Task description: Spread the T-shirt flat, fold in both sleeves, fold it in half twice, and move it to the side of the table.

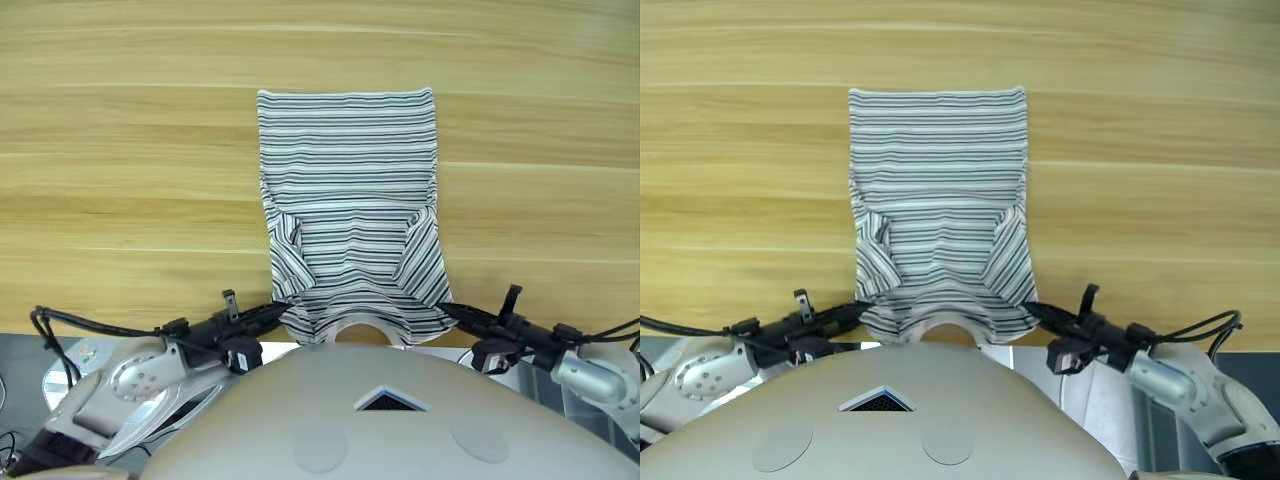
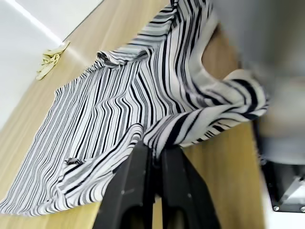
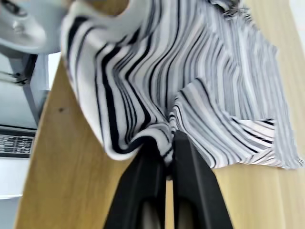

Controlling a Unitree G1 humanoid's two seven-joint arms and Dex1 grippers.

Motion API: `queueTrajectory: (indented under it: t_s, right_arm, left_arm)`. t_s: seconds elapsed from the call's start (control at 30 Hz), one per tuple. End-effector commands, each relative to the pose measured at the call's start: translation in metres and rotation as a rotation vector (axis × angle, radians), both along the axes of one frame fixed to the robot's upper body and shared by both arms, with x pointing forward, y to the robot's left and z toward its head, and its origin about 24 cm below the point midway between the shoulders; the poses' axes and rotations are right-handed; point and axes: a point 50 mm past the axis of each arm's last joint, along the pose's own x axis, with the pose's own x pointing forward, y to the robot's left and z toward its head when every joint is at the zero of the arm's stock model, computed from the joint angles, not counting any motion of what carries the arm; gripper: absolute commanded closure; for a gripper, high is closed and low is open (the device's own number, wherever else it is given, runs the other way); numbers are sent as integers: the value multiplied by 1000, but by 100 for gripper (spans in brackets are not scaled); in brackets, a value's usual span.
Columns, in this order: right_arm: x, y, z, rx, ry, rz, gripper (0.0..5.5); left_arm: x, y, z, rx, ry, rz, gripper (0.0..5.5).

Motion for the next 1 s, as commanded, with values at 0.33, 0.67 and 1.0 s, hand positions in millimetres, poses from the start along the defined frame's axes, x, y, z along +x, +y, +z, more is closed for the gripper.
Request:
queueTrajectory:
  t_s: [0.33,0.67,1.0]
  right_arm:
    - [106,22,25,397,-300,-289,550]
    - [188,44,18,489,-366,-448,550]
    - [238,58,-4,424,-354,-544,550]
  left_arm:
    - [107,9,11,-360,-87,433,546]
    - [192,7,7,-473,-101,714,546]
    - [240,6,-14,-391,-91,883,546]
